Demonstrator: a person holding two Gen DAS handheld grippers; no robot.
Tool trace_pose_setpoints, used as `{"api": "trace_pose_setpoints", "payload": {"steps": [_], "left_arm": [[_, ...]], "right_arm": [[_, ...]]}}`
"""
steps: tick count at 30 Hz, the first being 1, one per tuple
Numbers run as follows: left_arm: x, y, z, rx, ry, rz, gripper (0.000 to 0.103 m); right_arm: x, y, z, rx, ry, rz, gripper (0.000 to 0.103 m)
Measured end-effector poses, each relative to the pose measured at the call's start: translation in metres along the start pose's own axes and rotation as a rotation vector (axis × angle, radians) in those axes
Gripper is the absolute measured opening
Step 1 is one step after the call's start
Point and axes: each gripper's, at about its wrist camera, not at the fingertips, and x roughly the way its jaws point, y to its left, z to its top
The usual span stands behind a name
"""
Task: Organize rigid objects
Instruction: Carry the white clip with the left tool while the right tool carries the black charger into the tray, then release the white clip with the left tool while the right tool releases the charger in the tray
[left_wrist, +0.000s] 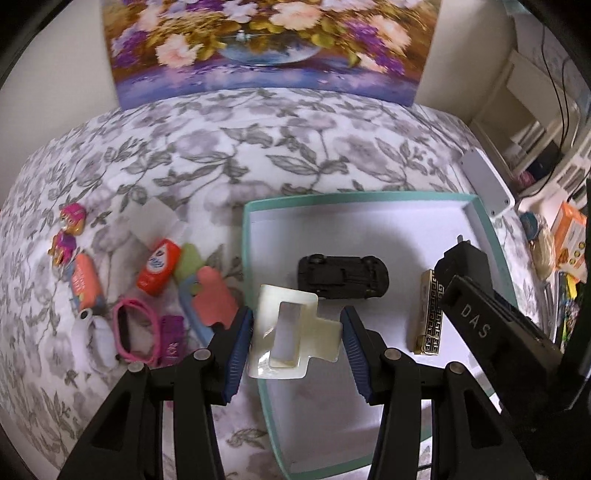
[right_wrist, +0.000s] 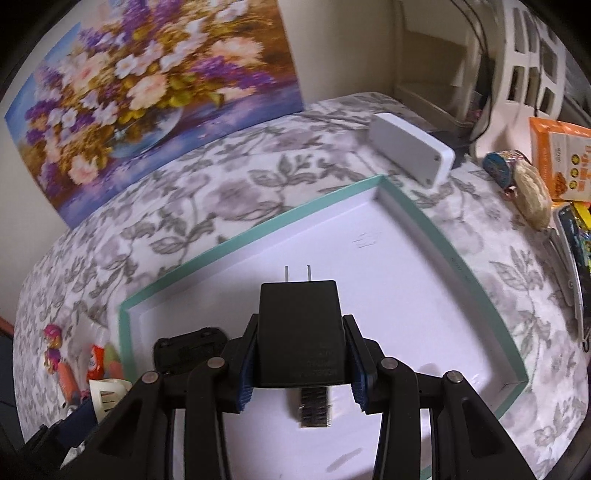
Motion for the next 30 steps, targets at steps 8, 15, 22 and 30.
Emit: {"api": "trace_pose_setpoints", "payload": {"steps": [8, 15, 22, 30], "left_arm": [[0.015, -0.005, -0.001, -0.001, 0.044, -0.030, 0.051], [0.019, -0.008, -0.002, 0.018, 0.059, -0.027, 0.051], [0.022, -0.008, -0.002, 0.024, 0.074, -0.022, 0.051], [0.021, -0.007, -0.001, 0.022, 0.089, -0.029, 0.063]], "right_arm": [[0.005, -0.010, 0.001, 0.017, -0.004, -0.032, 0.044], [0.006, -0.018, 0.001, 0.039, -0.014, -0.068, 0.044], [0.010, -0.022, 0.000, 0.050, 0.001, -0.094, 0.044], [0.010, -0.018, 0.000, 0.036, 0.002, -0.108, 0.058]]}}
